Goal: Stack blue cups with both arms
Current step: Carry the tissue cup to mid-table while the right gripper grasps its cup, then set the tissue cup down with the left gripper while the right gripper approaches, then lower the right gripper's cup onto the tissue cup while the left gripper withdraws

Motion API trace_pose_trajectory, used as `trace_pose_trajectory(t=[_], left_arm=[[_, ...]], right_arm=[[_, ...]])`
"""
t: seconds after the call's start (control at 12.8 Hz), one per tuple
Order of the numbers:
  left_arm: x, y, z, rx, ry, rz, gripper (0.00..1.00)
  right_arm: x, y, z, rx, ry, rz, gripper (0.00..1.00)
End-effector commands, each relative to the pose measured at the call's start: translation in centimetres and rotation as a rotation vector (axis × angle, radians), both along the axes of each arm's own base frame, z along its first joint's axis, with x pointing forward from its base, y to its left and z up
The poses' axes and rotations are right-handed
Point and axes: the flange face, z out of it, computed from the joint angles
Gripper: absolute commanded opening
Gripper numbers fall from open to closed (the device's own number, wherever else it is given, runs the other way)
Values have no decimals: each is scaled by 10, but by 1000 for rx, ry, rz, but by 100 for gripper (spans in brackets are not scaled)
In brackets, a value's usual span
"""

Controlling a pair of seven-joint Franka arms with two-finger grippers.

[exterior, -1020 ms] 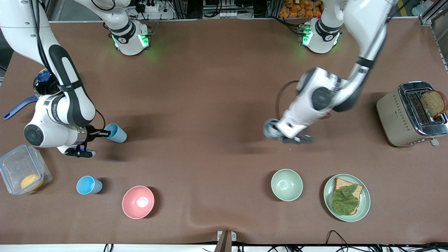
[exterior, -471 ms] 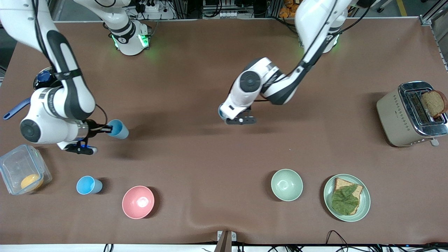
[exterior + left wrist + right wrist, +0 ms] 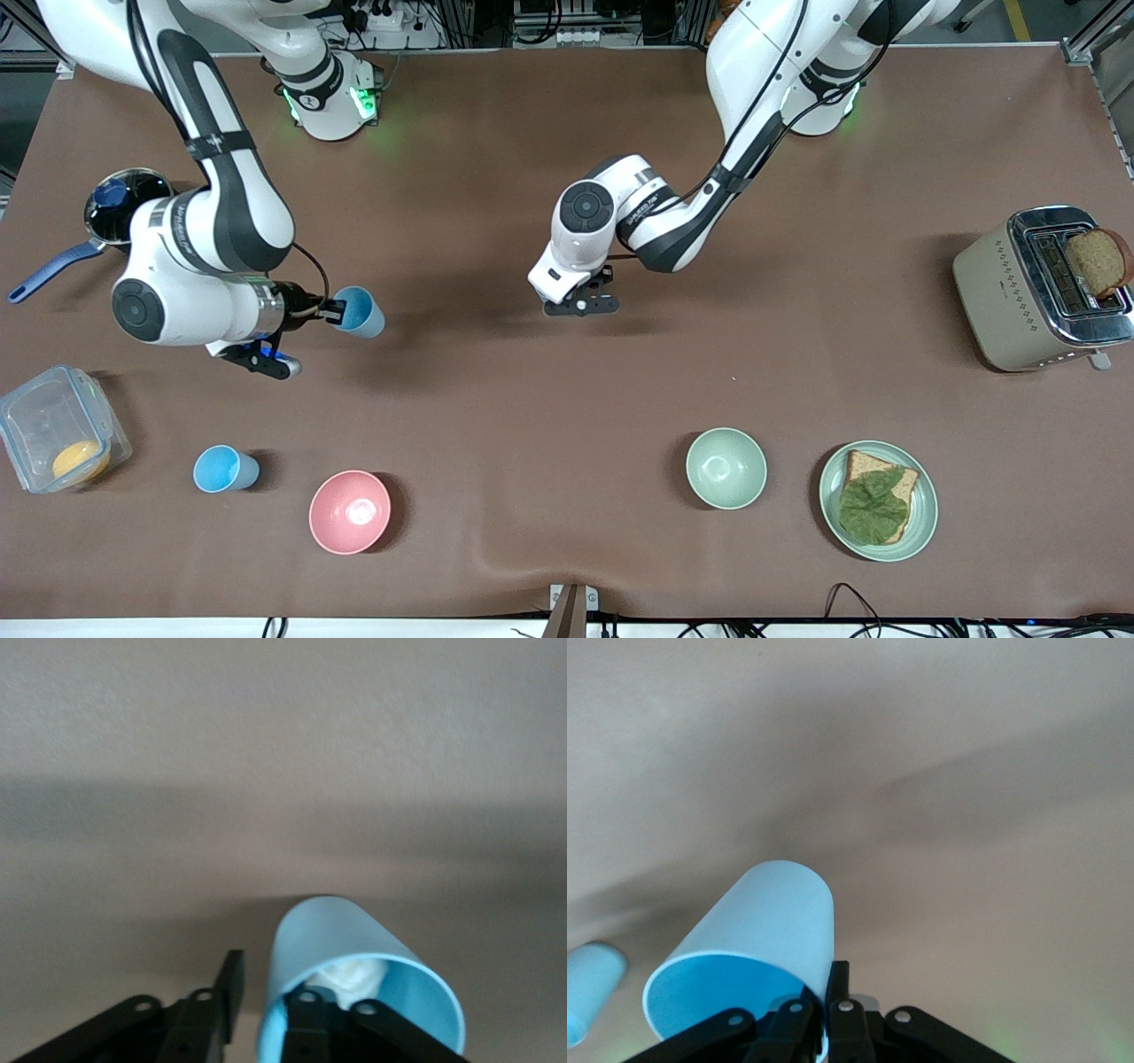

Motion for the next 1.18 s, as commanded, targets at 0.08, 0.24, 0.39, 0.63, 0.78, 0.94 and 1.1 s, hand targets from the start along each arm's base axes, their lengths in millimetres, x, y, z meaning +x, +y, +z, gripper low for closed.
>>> trace_pose_trajectory(t=[0.08, 0.24, 0.39, 0.63, 0.78, 0.94, 1.1], left_arm=[[33, 27, 89, 17, -56, 90, 100], [43, 58, 154, 50, -71, 122, 100], [45, 80, 207, 40, -87, 161, 100], [80, 164, 276, 45, -133, 276, 100], [112, 238, 296, 55, -156, 306, 100], [135, 300, 301, 81, -165, 302, 100], [143, 338, 316, 98, -200, 178, 100]], right_arm=[[-24, 59, 46, -13, 27, -146, 0], [-47, 126, 56, -41, 75, -229, 0], [-67, 189, 61, -52, 67, -322, 0], [-86, 264, 49, -29, 7, -447, 0], [-95, 292, 35, -33, -10, -475, 0], [-102, 310, 19, -35, -24, -493, 0], [-101, 320, 11, -38, -27, -516, 0]])
